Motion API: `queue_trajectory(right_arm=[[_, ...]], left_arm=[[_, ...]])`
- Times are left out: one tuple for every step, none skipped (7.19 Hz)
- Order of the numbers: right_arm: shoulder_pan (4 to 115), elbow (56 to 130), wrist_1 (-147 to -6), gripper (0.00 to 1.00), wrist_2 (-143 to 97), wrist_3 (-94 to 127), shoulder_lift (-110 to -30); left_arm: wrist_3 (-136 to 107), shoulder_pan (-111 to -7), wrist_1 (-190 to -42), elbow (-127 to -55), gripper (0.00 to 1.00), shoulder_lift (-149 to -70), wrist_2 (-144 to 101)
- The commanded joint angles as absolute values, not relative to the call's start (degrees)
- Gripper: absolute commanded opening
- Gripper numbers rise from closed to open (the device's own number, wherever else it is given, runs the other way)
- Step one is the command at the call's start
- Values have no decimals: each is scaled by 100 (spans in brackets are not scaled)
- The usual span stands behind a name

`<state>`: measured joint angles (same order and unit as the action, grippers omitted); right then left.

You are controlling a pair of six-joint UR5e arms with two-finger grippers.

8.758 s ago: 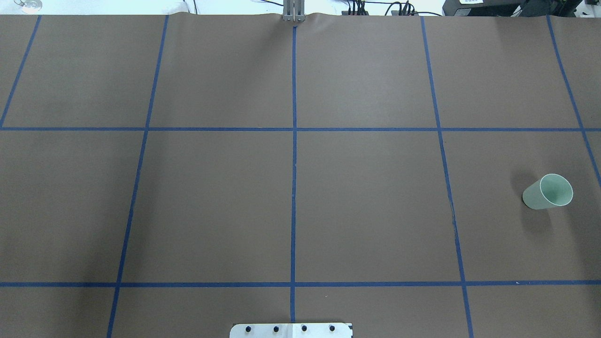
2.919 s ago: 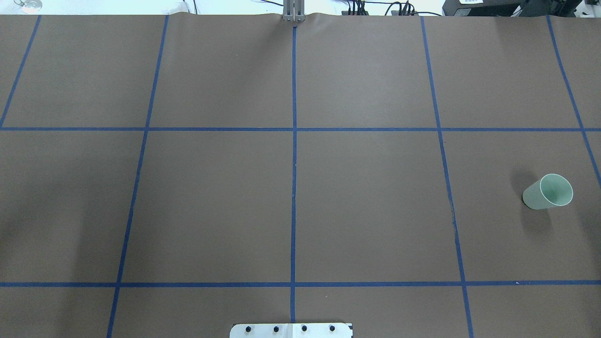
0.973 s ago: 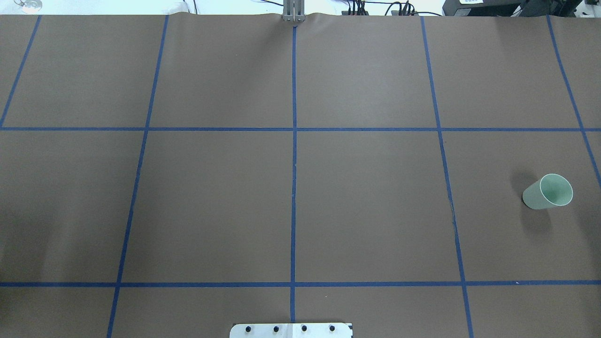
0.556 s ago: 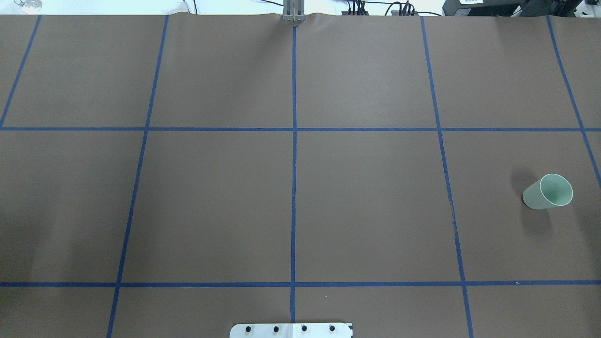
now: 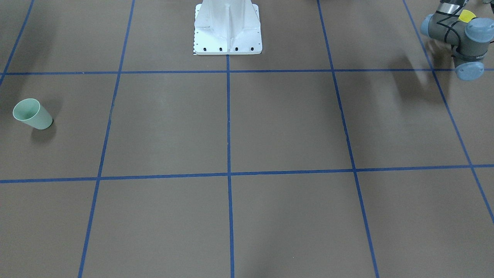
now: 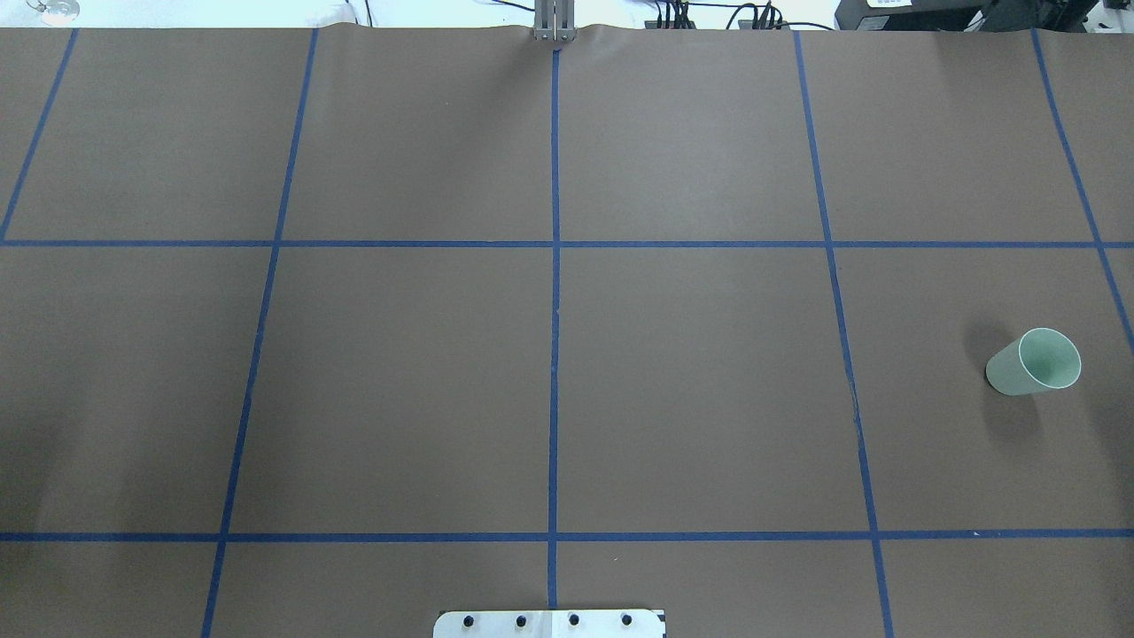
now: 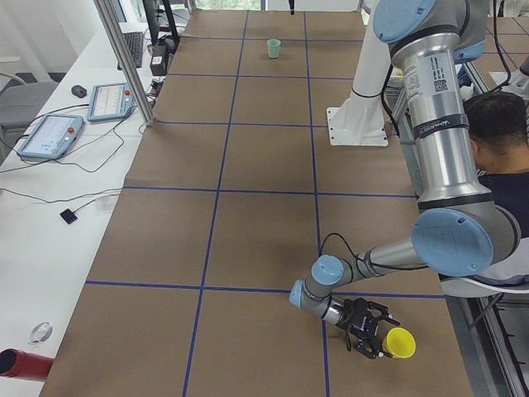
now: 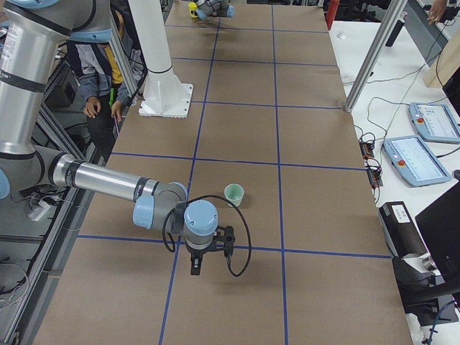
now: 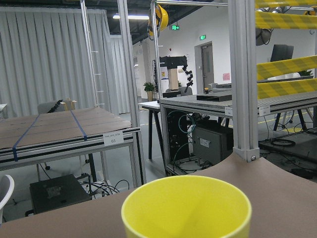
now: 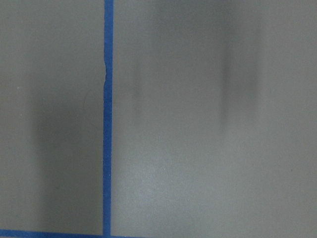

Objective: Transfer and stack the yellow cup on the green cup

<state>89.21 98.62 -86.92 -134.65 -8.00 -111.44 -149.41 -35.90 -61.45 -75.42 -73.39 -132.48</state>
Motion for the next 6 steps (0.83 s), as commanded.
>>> queue_trajectory(right_arm=[[8921, 9861, -8692, 100, -13465, -800, -11145], [8921, 9861, -8701, 100, -13465, -800, -11145], [8921, 9861, -8692, 100, -13465, -800, -11145], [8921, 9861, -8701, 100, -13465, -800, -11145], [8921, 9853, -8701, 100, -13465, -800, -11145], [8921, 9853, -8701, 100, -13465, -809, -11153]], left_arm=[[-14941, -3577, -6257, -7384, 100, -7339, -13289], [-14941, -3577, -6284, -7322, 100, -7330, -13333], [-14941, -3577, -6302, -7313, 100, -7330, -13333], [-14941, -3568, -6310, -7278, 100, -7330, -13333], [-14941, -3568, -6319, -7269, 95, -7330, -13333], [-14933, -3560, -6319, -7269, 84, -7330, -13333]])
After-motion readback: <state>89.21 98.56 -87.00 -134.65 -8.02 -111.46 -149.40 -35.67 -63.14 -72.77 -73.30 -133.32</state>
